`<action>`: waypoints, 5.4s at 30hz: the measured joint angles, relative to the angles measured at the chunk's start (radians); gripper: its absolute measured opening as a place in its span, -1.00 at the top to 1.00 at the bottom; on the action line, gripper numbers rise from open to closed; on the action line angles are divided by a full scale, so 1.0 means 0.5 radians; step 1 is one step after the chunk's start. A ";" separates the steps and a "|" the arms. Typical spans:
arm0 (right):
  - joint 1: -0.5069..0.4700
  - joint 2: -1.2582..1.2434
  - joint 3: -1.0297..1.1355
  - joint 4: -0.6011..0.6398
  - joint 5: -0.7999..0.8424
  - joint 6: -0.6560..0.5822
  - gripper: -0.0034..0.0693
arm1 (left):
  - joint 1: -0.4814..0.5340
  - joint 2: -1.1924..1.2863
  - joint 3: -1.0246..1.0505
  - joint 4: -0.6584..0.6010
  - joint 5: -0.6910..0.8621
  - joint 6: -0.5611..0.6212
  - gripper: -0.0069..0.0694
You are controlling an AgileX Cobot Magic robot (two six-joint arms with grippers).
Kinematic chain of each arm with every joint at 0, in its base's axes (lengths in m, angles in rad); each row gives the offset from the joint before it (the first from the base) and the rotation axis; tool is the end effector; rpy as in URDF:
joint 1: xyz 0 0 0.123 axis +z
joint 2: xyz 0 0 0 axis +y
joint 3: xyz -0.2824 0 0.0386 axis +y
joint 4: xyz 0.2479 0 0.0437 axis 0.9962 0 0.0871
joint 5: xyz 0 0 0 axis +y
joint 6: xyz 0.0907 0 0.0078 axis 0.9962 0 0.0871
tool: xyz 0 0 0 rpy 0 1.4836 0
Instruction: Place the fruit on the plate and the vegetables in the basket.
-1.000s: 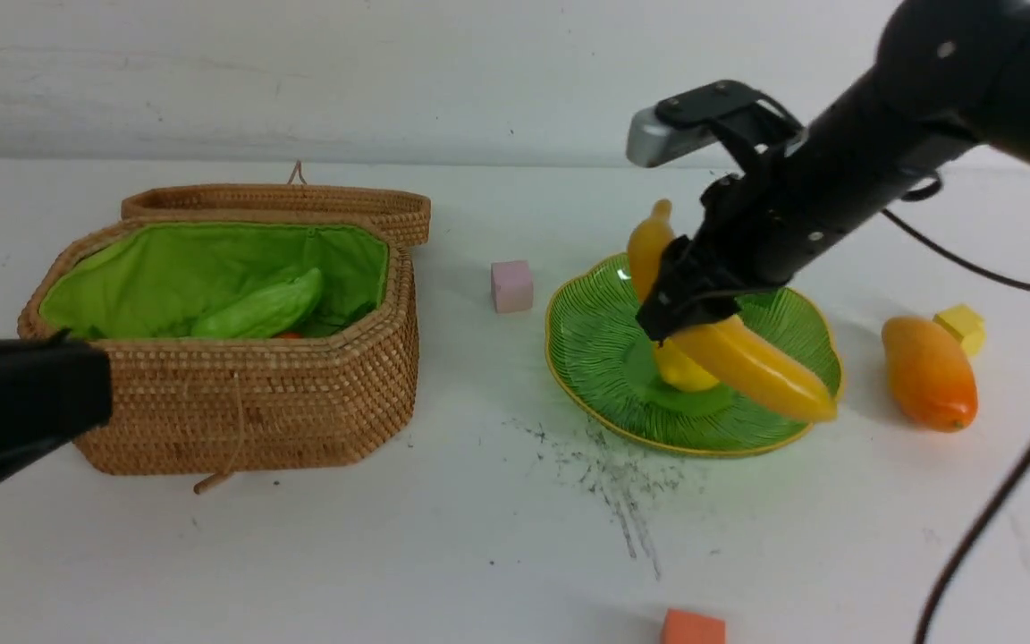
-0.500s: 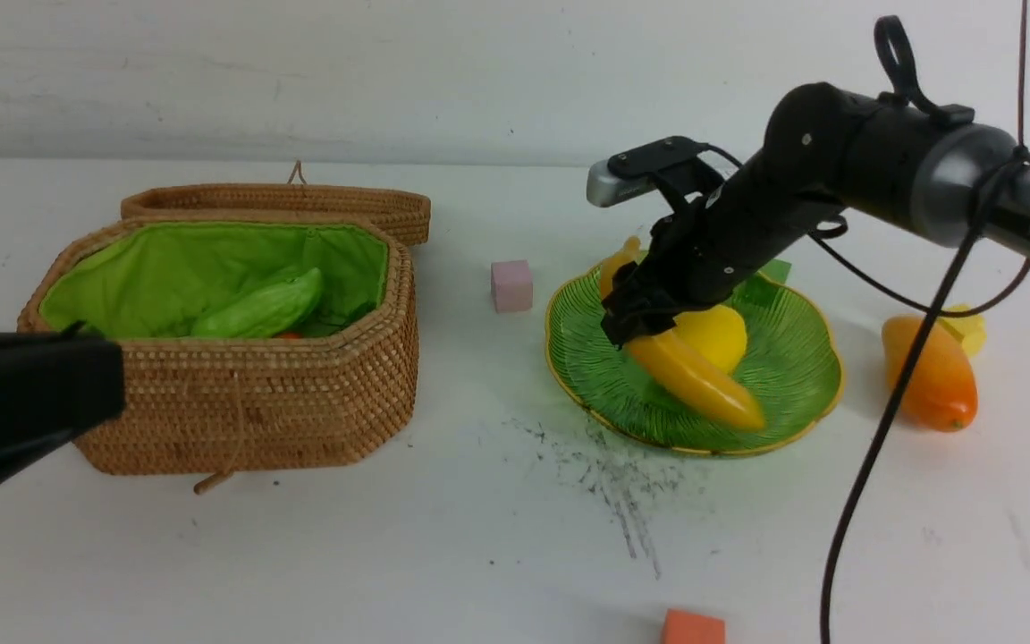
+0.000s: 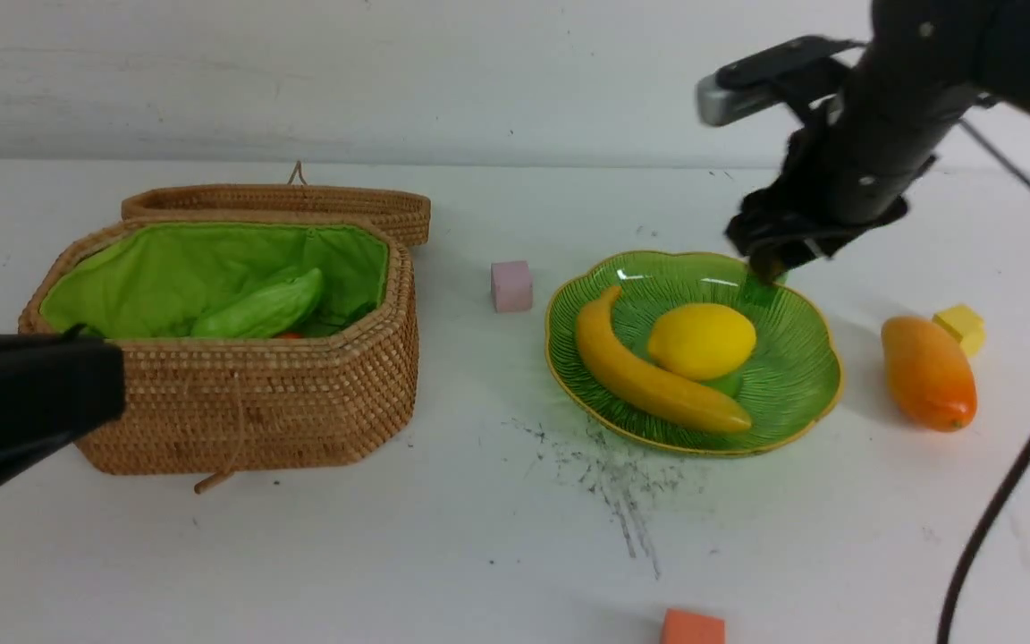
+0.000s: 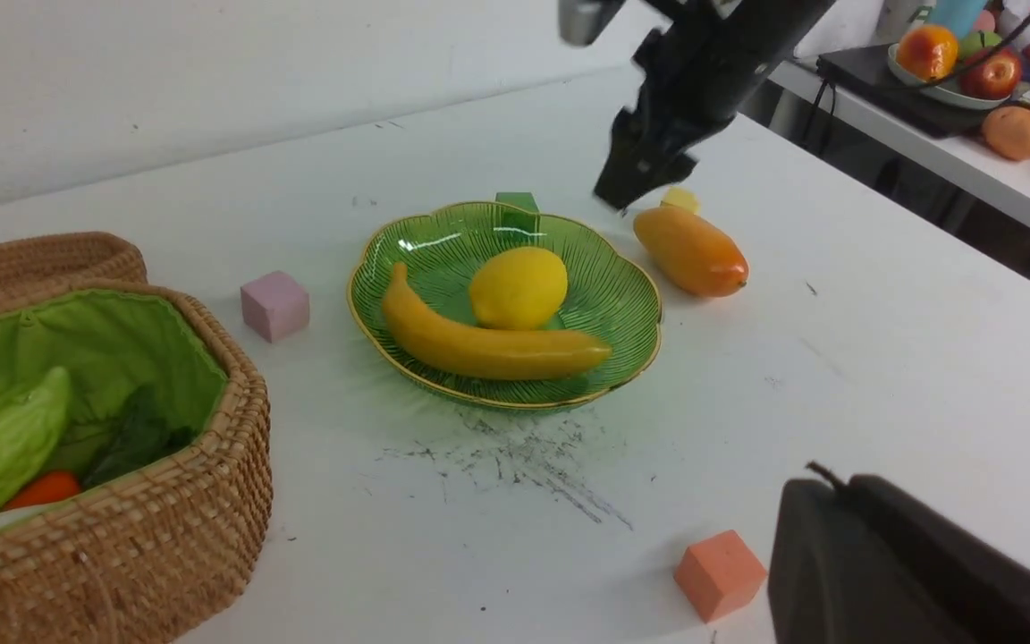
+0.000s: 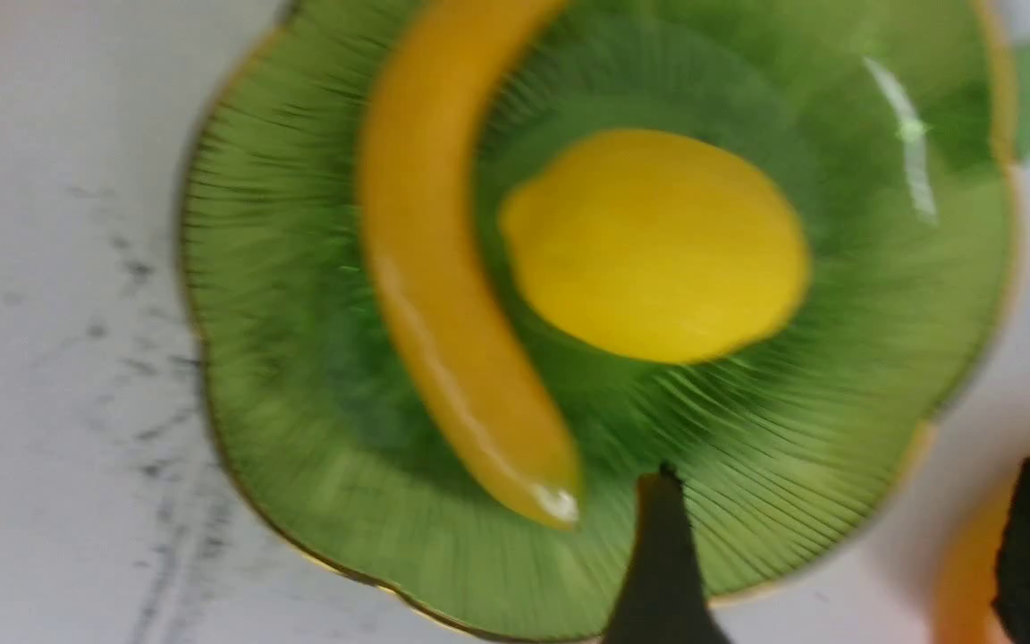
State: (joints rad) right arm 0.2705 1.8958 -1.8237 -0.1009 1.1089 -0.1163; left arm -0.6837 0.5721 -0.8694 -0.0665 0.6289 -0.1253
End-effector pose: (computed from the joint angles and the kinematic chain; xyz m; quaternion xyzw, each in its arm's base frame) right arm 0.4058 0.1040 0.3235 -0.1975 0.9502 -0.0309 0.2390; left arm 0.0721 -0.0634 0.4007 0.2083 0.7596 -0.2715 0.5531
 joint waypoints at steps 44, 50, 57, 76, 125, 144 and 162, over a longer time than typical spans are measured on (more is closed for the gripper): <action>-0.718 0.700 -0.005 0.425 -0.176 0.552 -0.68 | 0.000 0.000 0.000 -0.195 0.206 0.349 0.82; -0.694 0.506 -0.003 0.521 -0.031 0.514 -0.68 | 0.000 0.000 0.000 -0.172 0.194 0.368 0.81; -0.450 0.257 -0.005 0.603 -0.129 0.430 -0.68 | 0.000 0.000 0.000 -0.055 -0.030 0.401 0.80; -0.290 0.330 -0.005 0.612 -0.227 0.389 -0.89 | 0.000 0.000 0.000 -0.051 -0.234 0.403 0.80; -0.292 -3.173 2.412 0.604 -0.152 0.503 0.85 | 0.000 -1.067 1.520 0.197 -0.695 -0.116 0.76; -0.496 -3.813 3.674 0.483 -1.395 0.095 0.96 | 0.000 -1.067 1.523 0.199 -0.659 -0.116 0.71; -0.503 -3.815 3.677 0.580 -1.410 0.087 0.92 | 0.000 -1.067 1.523 0.199 -0.659 -0.116 0.67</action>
State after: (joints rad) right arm 0.0190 -0.0116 0.0150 0.1889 0.4040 -0.0730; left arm -0.6837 0.0384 -0.1081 0.0332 0.2996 -0.1832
